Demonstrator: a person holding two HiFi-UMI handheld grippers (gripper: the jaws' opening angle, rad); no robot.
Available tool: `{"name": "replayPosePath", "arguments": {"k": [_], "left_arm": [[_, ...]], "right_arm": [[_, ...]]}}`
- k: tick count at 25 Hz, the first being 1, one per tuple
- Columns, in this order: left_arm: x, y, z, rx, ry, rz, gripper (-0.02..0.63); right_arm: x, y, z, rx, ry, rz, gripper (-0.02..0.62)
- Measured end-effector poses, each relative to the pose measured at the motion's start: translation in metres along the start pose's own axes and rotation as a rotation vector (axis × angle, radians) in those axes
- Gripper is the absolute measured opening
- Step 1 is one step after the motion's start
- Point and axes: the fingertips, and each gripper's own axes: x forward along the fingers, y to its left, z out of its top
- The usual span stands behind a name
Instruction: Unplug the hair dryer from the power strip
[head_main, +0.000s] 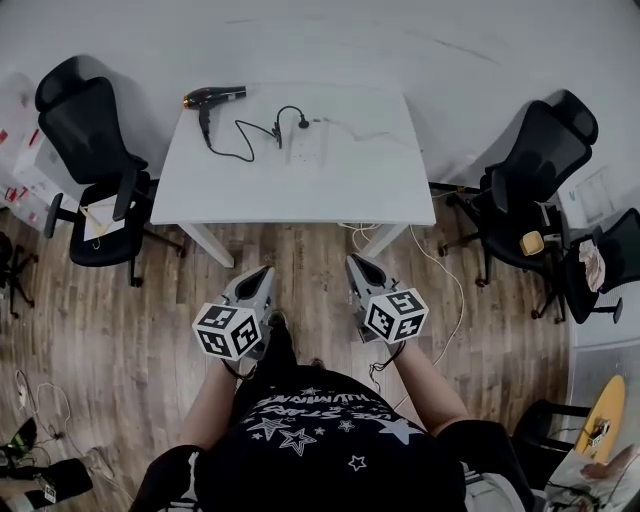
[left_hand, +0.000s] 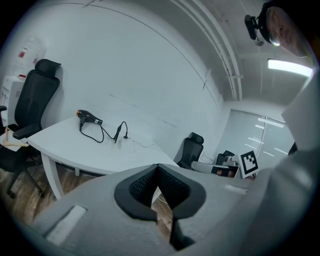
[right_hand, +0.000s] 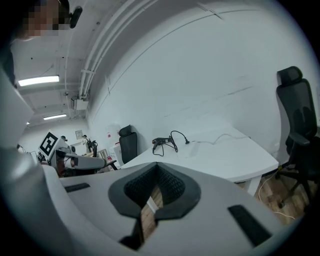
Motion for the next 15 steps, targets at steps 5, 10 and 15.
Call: {"name": "replayPosePath", "arguments": {"k": [5,10,15], "left_arm": [[0.032,0.04,0.027,0.001,0.007,-0.031,0.007],[0.06,0.079,0.058,0.005,0.005,-0.059,0.007],[0.084,0.108,0.074,-0.009,0.018,-0.088,0.008]], "right_arm": [[0.05,-0.01,0.014,-0.04,0.027,-0.019,0.009],[0.101,-0.019,0.033,-0.053,0.032,-0.054,0.009],[0.138,-0.023,0.047,-0.086,0.033,-0.074,0.009]]}}
